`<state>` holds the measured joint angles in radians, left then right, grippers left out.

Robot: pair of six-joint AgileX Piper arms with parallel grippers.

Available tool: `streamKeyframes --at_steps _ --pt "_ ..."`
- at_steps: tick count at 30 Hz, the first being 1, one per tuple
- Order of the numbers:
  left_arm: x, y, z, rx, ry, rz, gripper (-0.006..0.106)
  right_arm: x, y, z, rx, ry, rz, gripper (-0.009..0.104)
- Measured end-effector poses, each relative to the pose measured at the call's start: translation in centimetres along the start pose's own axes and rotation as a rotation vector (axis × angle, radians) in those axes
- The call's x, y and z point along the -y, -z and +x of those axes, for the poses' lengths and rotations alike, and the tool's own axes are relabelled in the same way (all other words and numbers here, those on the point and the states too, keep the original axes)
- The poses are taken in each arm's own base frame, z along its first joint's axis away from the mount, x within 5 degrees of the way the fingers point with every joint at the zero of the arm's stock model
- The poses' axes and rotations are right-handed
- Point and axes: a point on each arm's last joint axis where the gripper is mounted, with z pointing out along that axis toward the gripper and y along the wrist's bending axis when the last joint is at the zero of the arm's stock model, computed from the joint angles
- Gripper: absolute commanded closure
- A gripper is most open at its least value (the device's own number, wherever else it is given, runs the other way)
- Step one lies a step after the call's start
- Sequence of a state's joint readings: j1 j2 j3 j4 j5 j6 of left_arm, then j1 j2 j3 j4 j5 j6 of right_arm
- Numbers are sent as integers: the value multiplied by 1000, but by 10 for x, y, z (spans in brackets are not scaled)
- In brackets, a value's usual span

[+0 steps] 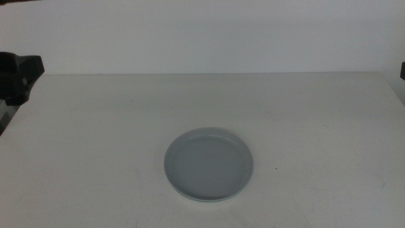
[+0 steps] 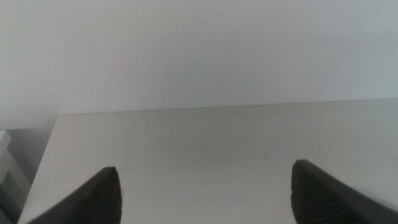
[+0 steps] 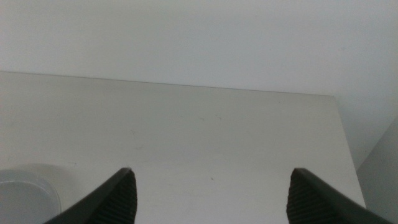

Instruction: Stack the three bowls on top of each other.

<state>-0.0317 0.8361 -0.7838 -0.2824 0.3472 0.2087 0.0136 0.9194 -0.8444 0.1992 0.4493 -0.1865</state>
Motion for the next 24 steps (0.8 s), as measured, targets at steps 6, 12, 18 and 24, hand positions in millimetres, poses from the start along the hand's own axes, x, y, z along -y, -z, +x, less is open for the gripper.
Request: streamKeyframes --at_steps 6,12,18,24 --pt "0 -2 4 -18 1 0 -5 0 -1 1 -3 0 1 34" --pt "0 13 18 4 0 -1 -5 0 9 22 -7 15 10 34" --pt "1 47 60 49 -4 1 -5 -1 30 69 43 22 26 34" --pt "-1 67 120 71 -6 3 -5 -2 49 122 124 24 37 34"
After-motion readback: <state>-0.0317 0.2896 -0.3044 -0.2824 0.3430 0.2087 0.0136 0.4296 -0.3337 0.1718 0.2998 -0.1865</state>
